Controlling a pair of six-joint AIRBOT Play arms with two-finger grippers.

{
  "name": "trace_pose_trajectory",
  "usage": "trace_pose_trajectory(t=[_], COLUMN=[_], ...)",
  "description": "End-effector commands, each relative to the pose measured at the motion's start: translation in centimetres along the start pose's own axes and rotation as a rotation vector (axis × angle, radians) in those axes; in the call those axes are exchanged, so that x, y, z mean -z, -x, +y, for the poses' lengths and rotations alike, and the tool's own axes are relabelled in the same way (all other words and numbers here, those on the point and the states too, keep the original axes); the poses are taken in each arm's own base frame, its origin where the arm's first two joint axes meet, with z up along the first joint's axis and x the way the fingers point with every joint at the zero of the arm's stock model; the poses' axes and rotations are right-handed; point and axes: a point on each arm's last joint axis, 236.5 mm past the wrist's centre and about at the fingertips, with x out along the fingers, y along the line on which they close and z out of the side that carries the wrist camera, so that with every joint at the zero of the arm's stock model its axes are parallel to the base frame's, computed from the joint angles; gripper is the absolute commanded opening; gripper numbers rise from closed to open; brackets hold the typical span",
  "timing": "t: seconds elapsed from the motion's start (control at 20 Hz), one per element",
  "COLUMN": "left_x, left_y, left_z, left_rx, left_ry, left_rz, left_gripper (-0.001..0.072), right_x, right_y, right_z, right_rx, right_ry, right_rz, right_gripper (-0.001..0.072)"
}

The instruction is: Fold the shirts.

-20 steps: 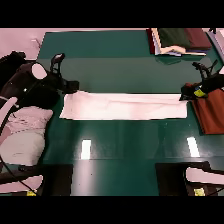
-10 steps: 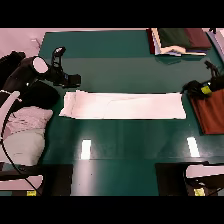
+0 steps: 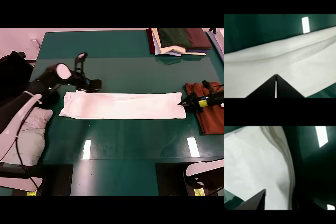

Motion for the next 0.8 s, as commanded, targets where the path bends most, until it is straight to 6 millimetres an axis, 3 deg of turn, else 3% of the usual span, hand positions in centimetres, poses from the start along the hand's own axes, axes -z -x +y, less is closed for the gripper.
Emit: trace_pose_trajectory(t=[0.0,0.1,0.2,0.35,0.45,0.75], left_x=[0.2,1.0,1.4,1.9,2.4,3.0], left_y=[-3.3,-4.8,-5.9,-8.0,-9.6,-12.9], left_z=[-3.2,-4.6,-6.0,-7.1,-7.0,-8.2], left_rx=[0.099,0.120,0.131,0.139,0.136,0.150], left_ry=[0.071,0.065,0.037,0.010,0.001,-0.075], left_rz=[0.003,0.038,0.046,0.067,0.101,0.121], left_gripper=[0.0022,0.0023,0.0022,0.0022,0.0022,0.0022], right_x=[-0.9,-1.5,-2.5,-3.1,-2.3,2.4], right_y=[-2.5,-1.9,0.1,4.3,6.5,8.6], right_z=[1.8,3.6,6.3,13.3,18.8,31.9], right_rx=[-0.023,-0.020,-0.037,-0.096,-0.137,-0.191], right_ry=[0.061,0.118,0.182,0.318,0.410,0.625], right_rz=[0.033,0.030,-0.020,-0.135,-0.203,-0.318], right_gripper=[0.0292,0.0150,0.0022,0.0016,0.0016,0.0017])
